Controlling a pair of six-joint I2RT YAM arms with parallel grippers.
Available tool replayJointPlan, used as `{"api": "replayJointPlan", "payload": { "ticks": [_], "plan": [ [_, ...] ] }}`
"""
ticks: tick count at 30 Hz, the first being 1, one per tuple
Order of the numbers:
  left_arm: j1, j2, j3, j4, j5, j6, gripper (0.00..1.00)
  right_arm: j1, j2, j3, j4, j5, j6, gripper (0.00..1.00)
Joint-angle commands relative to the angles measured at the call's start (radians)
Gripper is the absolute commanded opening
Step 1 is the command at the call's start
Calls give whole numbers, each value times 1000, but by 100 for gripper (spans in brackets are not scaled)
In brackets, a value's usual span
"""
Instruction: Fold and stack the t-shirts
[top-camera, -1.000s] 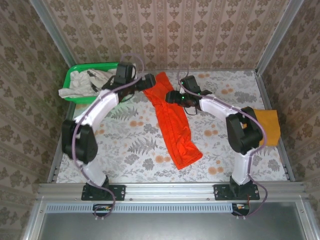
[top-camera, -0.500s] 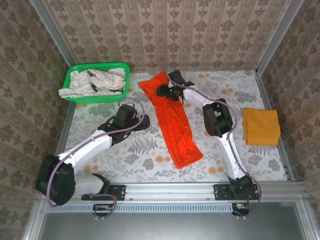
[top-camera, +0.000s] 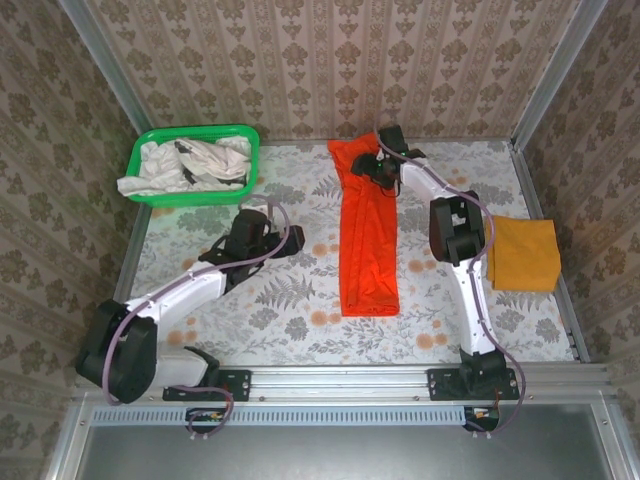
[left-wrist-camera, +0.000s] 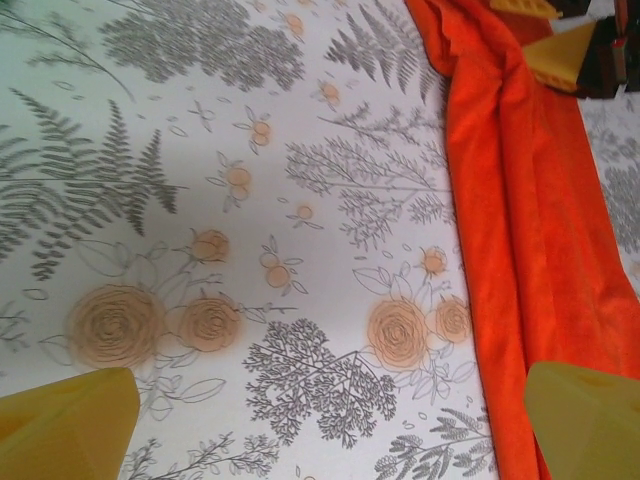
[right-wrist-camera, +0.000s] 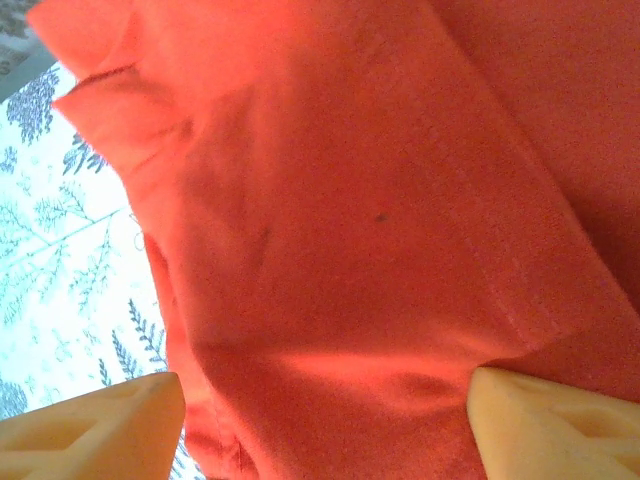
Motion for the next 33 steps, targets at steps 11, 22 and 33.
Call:
{"api": "replayJointPlan", "payload": {
  "ticks": [11,22,33],
  "plan": [
    [35,-74,84,-49,180,577,100,19,-809,-849,159,-77,-605,86],
    [86,-299,110,-405,452,950,100,304,-1400,-1305,-92,-107,-1049,80],
    [86,-362,93,-552,629,1076,100,583,-1166,-1329,-167,136,-1114,77]
  ]
}}
